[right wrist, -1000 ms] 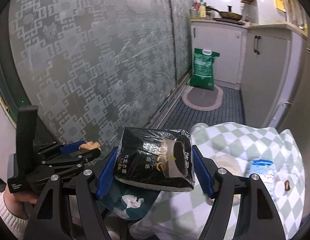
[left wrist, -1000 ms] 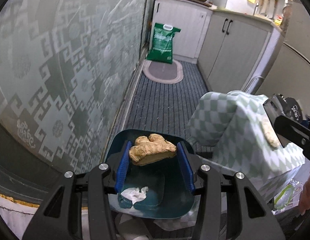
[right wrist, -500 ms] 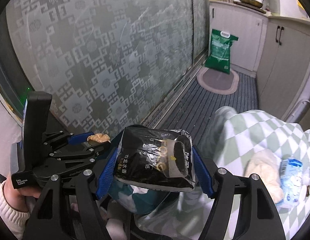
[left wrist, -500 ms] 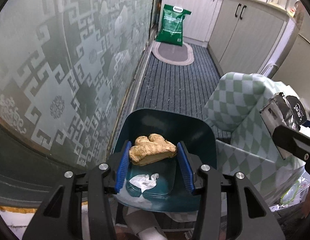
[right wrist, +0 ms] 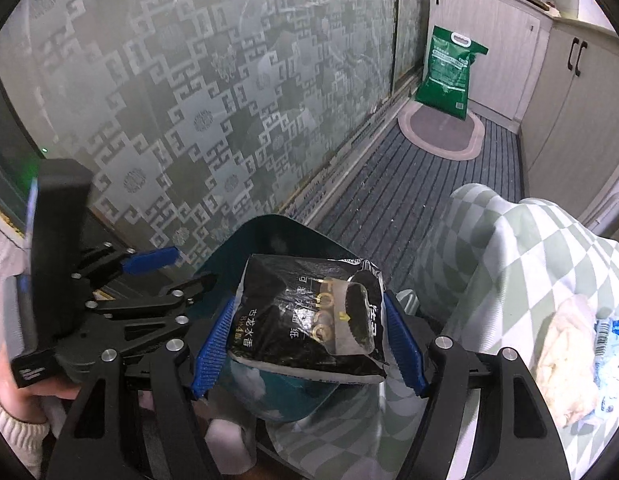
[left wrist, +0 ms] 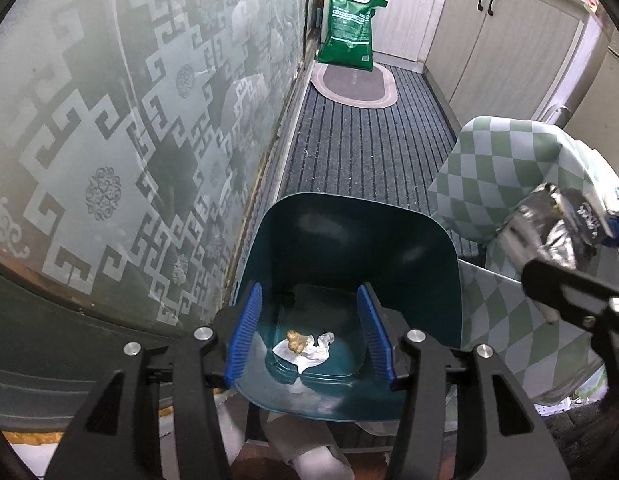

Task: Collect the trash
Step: 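Lower the black snack bag into the bin and open the right tool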

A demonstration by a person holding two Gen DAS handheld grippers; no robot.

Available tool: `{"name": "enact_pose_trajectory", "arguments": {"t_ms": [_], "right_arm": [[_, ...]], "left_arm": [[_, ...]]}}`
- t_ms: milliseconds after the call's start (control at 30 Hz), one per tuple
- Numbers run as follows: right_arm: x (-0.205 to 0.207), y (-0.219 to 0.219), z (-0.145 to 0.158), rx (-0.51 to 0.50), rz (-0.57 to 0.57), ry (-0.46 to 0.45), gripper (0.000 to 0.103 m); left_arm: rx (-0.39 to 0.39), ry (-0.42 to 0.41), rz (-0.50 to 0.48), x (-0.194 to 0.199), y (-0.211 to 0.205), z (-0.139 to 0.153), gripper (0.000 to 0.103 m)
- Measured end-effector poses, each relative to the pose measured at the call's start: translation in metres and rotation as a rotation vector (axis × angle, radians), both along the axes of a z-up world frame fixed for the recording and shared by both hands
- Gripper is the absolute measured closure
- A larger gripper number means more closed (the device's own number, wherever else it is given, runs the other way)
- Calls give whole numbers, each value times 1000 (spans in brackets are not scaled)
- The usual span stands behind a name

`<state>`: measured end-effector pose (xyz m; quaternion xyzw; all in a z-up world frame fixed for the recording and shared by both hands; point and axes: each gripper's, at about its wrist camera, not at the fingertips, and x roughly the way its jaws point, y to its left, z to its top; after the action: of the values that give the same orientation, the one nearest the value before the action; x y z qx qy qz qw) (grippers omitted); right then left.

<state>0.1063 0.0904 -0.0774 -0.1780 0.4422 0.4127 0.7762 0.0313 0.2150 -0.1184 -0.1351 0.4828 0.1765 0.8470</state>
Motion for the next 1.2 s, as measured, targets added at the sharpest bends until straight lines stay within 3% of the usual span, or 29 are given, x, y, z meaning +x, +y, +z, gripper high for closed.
{"name": "enact_pose_trajectory", "arguments": {"t_ms": [233, 467, 600, 867, 1200], "right_arm": [[-1, 10, -10, -65, 6, -41, 30], [-15, 23, -11, -83, 74, -87, 31], [-16, 29, -22, -90, 95, -39, 31], [-17, 43, -46, -117, 118, 48, 30], [-11, 55, -71, -152, 97, 130, 25]], "left_arm": [[0, -55, 15, -9, 4, 13, 47], [11, -189, 41, -23, 7, 49, 45], [14, -247, 56, -28, 8, 64, 45], [9, -276, 55, -29, 9, 71, 44], [60, -358, 37, -41, 2, 90, 38]]}}
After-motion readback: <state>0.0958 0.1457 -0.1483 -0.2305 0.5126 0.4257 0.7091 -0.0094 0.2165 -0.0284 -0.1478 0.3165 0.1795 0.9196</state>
